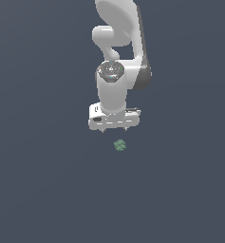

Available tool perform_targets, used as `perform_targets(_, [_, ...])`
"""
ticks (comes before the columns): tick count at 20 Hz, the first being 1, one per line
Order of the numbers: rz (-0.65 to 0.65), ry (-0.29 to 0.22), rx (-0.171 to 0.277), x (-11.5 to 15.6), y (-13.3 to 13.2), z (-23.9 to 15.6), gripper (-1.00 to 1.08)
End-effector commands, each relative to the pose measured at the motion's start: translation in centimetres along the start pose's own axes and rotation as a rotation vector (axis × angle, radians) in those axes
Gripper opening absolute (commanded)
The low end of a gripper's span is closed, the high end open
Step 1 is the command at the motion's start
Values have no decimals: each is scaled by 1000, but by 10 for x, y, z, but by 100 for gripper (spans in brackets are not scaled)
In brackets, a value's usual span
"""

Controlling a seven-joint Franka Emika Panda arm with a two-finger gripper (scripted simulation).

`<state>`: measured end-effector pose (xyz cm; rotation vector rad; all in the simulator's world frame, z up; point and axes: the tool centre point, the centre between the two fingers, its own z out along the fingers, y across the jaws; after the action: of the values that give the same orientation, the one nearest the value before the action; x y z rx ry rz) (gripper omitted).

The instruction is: Pick up the object and move it to a goal position.

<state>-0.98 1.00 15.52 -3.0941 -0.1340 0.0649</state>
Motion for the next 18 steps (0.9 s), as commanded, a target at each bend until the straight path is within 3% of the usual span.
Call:
perform_targets(1, [-43,0,-4,1,-1,3,100])
perform_targets(18, [-530,4,-37,10,-10,35,100])
